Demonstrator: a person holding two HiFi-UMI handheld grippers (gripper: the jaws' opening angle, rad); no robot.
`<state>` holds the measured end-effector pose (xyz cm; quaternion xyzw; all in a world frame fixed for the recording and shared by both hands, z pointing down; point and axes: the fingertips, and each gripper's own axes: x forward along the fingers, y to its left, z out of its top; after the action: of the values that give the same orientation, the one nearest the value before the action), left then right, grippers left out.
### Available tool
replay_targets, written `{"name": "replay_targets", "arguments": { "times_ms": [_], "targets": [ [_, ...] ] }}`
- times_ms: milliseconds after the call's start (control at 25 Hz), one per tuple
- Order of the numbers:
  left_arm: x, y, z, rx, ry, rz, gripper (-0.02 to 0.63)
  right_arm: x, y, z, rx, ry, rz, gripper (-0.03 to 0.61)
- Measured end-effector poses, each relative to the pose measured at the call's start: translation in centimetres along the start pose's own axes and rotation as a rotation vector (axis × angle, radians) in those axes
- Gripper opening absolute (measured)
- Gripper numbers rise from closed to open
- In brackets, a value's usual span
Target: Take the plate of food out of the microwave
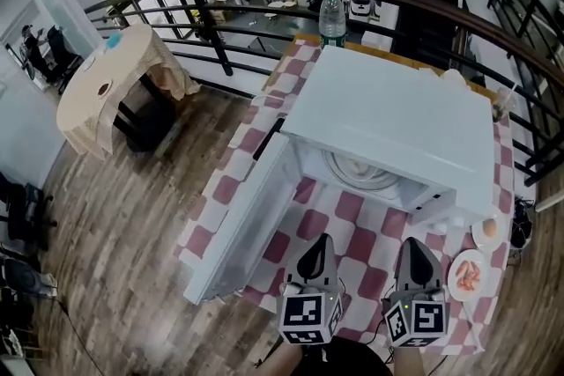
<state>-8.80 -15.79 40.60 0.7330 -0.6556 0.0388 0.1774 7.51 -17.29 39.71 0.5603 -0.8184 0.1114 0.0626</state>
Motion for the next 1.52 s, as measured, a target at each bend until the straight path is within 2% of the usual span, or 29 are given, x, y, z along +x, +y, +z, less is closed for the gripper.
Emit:
{"name": "replay_targets", "arguments": {
  "times_ms": [400, 680, 1000, 1120, 1520],
  "targets": [
    [3.1, 3.2, 0.0, -0.031, 0.043, -0.008, 0.012, 4.0, 1.0, -0.4, 0.001, 0.037, -0.020, -0.009],
    [5.6, 2.6, -0.4, -0.037, 0.074, -0.049, 0.009, 4.9, 0.4, -1.1, 0.015, 0.069, -0.054, -0.008],
    [8.7, 1.6, -0.9, -0.110, 0.108, -0.100, 0.009, 5.1, -0.2, -1.2, 0.018, 0.076, -0.086, -0.008],
    [10.0, 1.4, -1.1, -0.167, 0.122, -0.111, 0.009, 5.2, -0.5, -1.0, 0.010, 0.090, -0.102, -0.008],
    [13.4, 0.9, -2.2, -0.443, 0.169, -0.147, 0.009, 5.1, -1.1, -1.7, 0.043, 0.113, -0.138, -0.008]
  ]
}}
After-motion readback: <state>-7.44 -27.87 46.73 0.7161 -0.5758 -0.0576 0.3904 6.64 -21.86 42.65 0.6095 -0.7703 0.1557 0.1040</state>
